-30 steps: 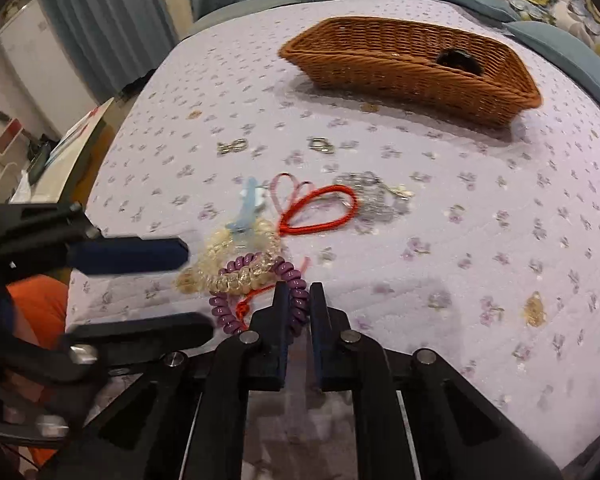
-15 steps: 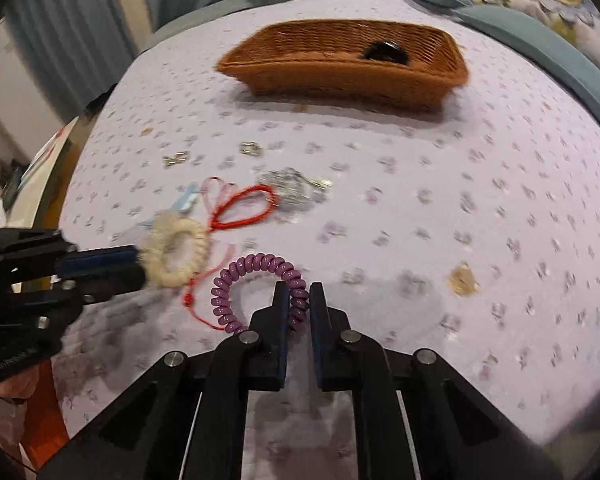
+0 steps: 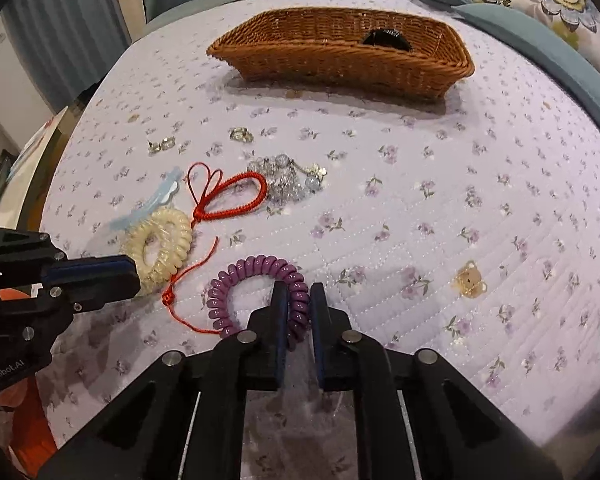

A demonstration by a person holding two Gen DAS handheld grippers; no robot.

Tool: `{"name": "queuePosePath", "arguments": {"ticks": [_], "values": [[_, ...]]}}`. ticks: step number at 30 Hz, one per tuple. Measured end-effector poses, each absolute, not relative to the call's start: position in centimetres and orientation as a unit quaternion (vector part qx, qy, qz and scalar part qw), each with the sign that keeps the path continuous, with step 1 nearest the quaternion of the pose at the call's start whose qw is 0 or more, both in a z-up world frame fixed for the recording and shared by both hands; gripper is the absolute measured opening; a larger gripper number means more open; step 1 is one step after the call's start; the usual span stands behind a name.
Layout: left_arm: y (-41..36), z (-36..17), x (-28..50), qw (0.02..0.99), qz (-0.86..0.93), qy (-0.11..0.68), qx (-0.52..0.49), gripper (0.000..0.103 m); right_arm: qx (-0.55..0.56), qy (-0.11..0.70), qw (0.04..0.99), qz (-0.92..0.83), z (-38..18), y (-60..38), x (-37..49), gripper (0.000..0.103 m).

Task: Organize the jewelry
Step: 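Grasp the purple coil hair tie with the right tool while the left tool grasps the cream coil, then carry both coil hair ties into the basket and open both tools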

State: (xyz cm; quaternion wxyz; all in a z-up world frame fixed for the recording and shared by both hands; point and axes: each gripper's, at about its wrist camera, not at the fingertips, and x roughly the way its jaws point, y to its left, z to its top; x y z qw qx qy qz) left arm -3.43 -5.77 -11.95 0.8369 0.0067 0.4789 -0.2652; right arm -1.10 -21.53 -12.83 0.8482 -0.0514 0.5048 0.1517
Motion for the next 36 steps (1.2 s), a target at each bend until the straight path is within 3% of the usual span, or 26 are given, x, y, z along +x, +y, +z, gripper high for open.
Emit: {"name": "queuePosePath", "arguments": {"ticks": [16,19,21,32,33,36], "values": [[-6.8,-13.3,-2.4,0.823,-0.251,0.508,0.027,0.012,-0.033,0.51,0.843,0.165,-13.2,-22.0,-0.4,0.013],[-7.0,-13.2,-2.7,0.819,-0.262,0.511,0.024,0.041,-0.03,0.511,0.843,0.168,-13.3,-22.1,-0.4,0.013],[-7.4,-13.2,-3.3,0.816,-0.264,0.513,0.039,0.047,-0.03,0.51,0.843,0.168,-13.3,-22.1,-0.4,0.013],[-6.9,-13.9,-3.8,0.804,-0.257,0.534,0.039,0.04,-0.031,0.51,0.843,0.167,-13.4,-22.1,-0.3,0.014],[-7.0,-13.9,-3.7,0.806,-0.256,0.533,0.04,0.037,-0.033,0.509,0.844,0.167,-13.5,-22.0,-0.3,0.014],[-7.1,-14.0,-3.5,0.815,-0.235,0.527,0.048,0.008,-0.043,0.498,0.85,0.167,-13.2,-21.8,-0.5,0.013]]}}
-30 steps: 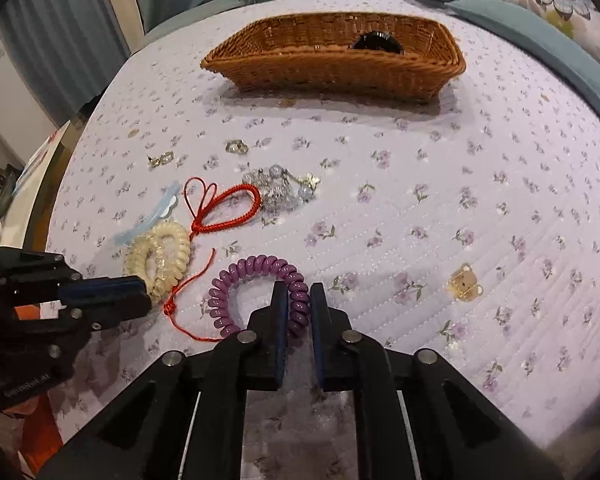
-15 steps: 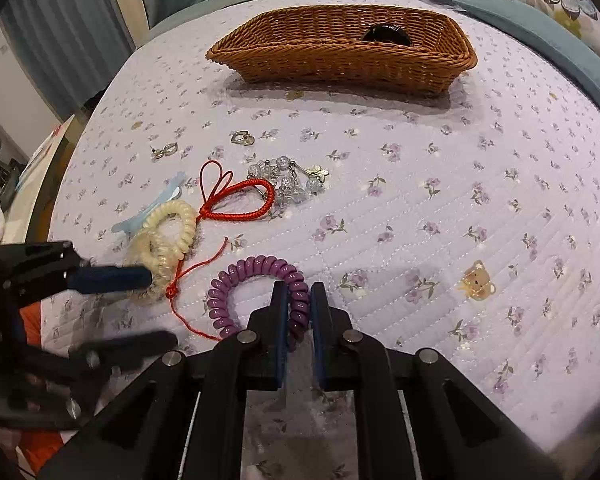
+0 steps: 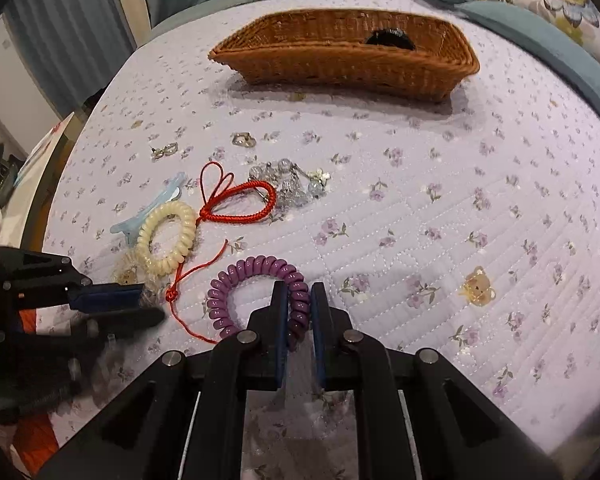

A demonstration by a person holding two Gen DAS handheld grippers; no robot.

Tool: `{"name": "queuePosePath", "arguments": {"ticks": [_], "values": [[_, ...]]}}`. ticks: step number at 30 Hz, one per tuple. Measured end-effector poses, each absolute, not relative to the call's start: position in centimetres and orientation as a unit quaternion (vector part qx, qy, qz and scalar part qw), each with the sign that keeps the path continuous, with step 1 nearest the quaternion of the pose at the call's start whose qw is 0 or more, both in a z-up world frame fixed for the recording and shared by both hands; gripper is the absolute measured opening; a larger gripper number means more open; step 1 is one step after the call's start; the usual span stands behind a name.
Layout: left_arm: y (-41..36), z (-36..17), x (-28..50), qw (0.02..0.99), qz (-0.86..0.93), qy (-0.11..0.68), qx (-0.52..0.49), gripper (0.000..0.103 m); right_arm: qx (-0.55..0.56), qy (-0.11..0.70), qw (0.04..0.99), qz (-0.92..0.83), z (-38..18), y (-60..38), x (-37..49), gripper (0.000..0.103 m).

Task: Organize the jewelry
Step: 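Carry both coil hair ties into the basket and open both tools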

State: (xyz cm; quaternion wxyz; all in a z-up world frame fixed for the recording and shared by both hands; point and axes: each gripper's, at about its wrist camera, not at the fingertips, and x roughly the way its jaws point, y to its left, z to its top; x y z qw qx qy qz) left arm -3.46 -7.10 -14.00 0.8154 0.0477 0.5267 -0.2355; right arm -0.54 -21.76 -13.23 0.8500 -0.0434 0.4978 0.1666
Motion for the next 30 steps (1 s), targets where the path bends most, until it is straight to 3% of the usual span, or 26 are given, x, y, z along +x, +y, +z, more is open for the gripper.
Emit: {"name": "queuePosePath", "arguments": {"ticks": [5,12,22,30], "values": [[-5.9,-12.9,-3.5,0.829,-0.233,0.508,0.029,0.008,-0.027,0.464,0.865,0.189,-11.2,-22.0,-1.3,0.012],[-4.1,-7.1,-2.0,0.862,-0.252,0.439,-0.007,0.008,0.003,0.422,0.889,0.176,-6.6,-23.6,0.5,0.012],[-4.0,-1.7,9.9,0.889,-0.259,0.375,-0.032,0.008,0.04,0.371,0.92,0.123,-1.1,-26.1,11.9,0.012],[-4.7,-4.6,21.7,0.879,-0.24,0.403,-0.086,0.008,0.053,0.401,0.91,0.09,-3.3,-26.1,22.5,0.012]]}}
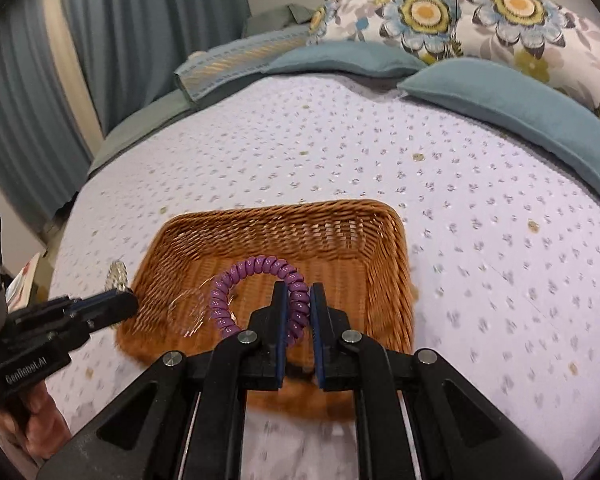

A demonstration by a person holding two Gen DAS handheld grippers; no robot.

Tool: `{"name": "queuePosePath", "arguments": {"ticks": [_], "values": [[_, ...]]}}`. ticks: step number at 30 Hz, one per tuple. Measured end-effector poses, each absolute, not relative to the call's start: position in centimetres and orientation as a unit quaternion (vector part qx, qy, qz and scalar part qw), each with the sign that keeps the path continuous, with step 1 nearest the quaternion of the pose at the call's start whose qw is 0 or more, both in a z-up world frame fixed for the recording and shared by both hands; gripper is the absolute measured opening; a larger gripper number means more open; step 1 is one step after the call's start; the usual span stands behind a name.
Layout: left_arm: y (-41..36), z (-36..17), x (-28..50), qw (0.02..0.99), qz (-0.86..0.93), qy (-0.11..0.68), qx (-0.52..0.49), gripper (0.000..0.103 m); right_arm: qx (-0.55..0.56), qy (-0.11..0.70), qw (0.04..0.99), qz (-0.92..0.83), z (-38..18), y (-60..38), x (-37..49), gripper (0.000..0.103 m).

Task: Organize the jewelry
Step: 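Carry both coil hair ties into the basket and open both tools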

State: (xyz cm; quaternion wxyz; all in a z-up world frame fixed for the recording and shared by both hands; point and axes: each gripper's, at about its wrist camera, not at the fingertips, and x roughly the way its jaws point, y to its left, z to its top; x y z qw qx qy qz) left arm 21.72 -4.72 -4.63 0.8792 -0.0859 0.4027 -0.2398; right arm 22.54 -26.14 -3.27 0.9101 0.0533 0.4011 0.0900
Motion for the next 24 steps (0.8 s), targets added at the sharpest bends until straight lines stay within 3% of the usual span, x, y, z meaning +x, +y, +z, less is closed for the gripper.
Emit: {"name": "queuePosePath", "arguments": {"ticks": [9,19,21,22,24], "values": [[-5.8,-9.5,27.1,0.863,-0.237,0.438,-0.087,0.008,0.047,0.465,0.88,0.082,-8.1,-23.9,29.8,0.012],[-6.9,-11.6,28.4,0.853,-0.244,0.453,-0.082,0.011,0.068,0.501,0.858,0.088,-10.7,-24.0,31.5,0.014],[-7.1,-11.2,28.0,0.851,-0.255,0.453,-0.079,0.022,0.076,0.502,0.857,0.092,-10.5,-24.3,31.2,0.014],[-7.2,-10.9,27.7,0.852,-0.256,0.45,-0.074,0.036,0.078,0.501,0.857,0.092,-10.3,-24.6,30.9,0.014],[-7.1,-10.1,26.9,0.858,-0.254,0.441,-0.067,0.047,0.081,0.498,0.858,0.096,-9.6,-24.9,30.1,0.014]]}}
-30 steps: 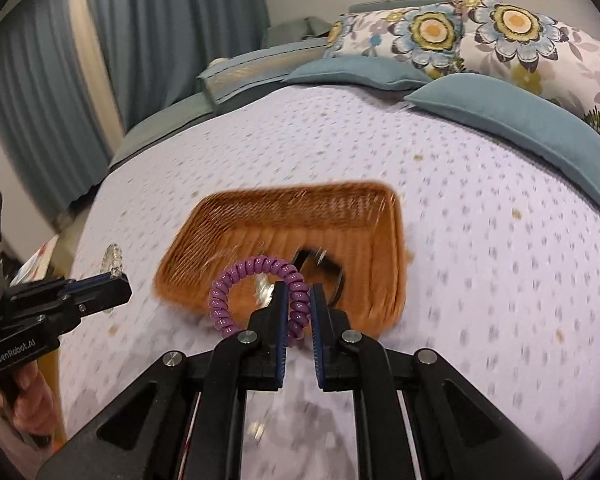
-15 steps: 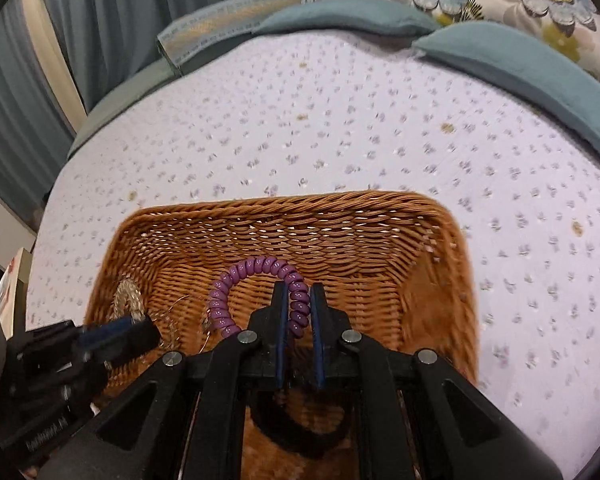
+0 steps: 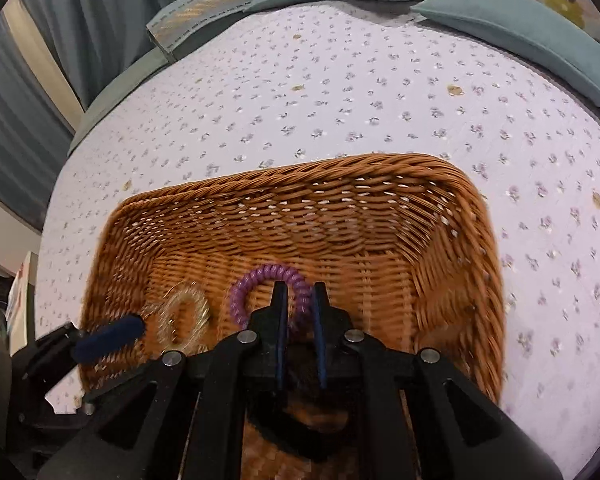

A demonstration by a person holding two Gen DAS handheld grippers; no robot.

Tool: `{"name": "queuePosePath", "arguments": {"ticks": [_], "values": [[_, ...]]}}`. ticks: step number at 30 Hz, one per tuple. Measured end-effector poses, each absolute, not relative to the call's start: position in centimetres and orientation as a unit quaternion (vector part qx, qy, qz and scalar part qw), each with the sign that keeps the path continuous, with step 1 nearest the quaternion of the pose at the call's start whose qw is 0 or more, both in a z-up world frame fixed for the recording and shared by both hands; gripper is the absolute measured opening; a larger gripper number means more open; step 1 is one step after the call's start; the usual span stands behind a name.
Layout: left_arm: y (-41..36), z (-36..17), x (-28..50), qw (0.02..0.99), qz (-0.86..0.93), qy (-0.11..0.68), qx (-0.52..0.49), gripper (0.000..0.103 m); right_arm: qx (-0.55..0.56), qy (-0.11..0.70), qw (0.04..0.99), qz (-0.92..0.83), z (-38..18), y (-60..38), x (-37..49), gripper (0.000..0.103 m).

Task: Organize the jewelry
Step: 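Carry both coil hair ties into the basket and open both tools, then grasp the red cord with the right tool and lift it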

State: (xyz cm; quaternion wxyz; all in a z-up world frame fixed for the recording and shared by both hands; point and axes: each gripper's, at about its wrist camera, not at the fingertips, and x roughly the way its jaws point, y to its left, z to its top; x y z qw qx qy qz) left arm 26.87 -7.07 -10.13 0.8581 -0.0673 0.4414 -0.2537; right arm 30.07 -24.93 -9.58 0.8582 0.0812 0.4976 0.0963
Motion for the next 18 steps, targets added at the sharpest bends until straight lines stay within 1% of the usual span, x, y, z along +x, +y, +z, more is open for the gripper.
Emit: {"name": "queuePosePath", "arguments": {"ticks": [3,5,6,12,18], "values": [[-6.6,-8.3,25.0,0.867,-0.251,0.426,-0.057,0.047,0.077,0.485,0.865,0.104,-7.9,-25.2,27.7,0.016],[-5.9,-6.5,23.1,0.876,-0.249,0.411,-0.052,0.047,0.074,0.473,0.871,0.112,-6.5,-25.4,25.6,0.026],[-5.4,-5.9,22.2,0.878,-0.249,0.406,-0.052,0.047,0.074,0.466,0.874,0.117,-5.7,-25.5,24.4,0.035],[-2.1,-1.5,16.1,0.893,-0.238,0.374,-0.077,0.047,0.063,0.438,0.884,0.15,-2.4,-24.9,17.2,0.036],[0.8,-0.2,9.8,0.898,-0.218,0.366,-0.108,0.047,0.027,0.428,0.888,0.166,-2.1,-23.3,11.0,0.036]]}}
